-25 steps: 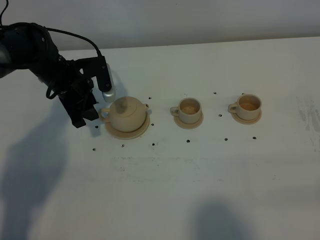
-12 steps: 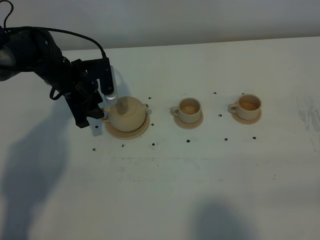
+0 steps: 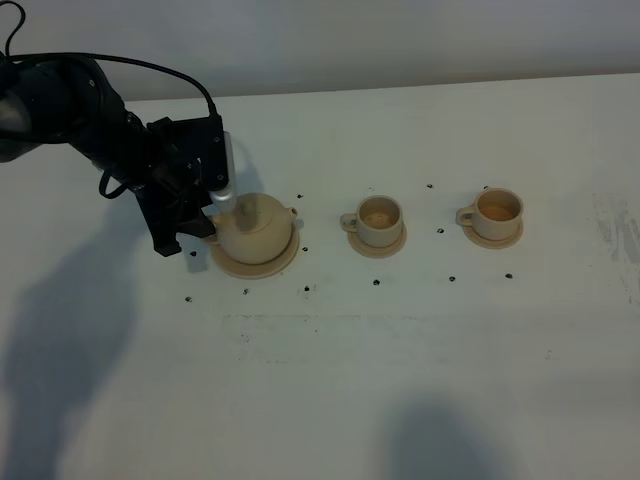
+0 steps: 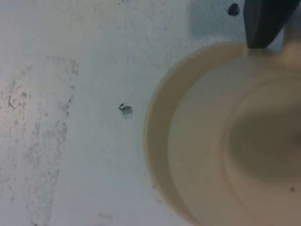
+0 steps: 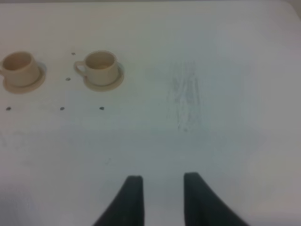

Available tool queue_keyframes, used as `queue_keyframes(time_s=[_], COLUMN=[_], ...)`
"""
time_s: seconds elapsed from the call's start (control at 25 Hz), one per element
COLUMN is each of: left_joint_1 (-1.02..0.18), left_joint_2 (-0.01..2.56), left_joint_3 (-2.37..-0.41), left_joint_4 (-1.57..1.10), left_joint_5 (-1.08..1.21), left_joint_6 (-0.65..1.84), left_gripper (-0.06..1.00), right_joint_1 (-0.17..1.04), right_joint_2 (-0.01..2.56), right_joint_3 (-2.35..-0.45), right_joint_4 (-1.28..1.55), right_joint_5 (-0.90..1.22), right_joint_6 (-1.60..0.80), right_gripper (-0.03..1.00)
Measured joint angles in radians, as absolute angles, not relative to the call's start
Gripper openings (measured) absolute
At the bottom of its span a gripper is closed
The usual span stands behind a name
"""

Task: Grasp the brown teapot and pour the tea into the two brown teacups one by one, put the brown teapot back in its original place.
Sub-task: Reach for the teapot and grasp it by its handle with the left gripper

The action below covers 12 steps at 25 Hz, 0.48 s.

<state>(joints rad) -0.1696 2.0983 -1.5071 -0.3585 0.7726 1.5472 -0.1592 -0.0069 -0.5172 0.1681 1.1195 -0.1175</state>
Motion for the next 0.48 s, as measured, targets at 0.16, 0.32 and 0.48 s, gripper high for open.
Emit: queue_keyframes(time_s=[0.16,0.32,0.48], left_joint_1=[-0.17,-0.17,-0.17], left_joint_2=[2.099,2.099,2.099], left_joint_3=[-1.507,-1.507,-1.507], left_joint_4=[-0.359,-0.359,-0.359], left_joint_5=[0.773,0.773,0.773], left_joint_6=[1.547,1.565,1.582], left_gripper=[0.41,0.41,0.41], right_joint_1=[-0.159,-0.159,-0.159], right_joint_2=[-0.007,-0.007,-0.007], right_joint_3=[-0.517,-0.517,-0.517], right_joint_4=[0.168,0.168,0.168], right_joint_5=[1.119,1.119,1.119], right_joint_6=[-0.118,-0.118,-0.118], right_gripper=[0.23,0.23,0.23])
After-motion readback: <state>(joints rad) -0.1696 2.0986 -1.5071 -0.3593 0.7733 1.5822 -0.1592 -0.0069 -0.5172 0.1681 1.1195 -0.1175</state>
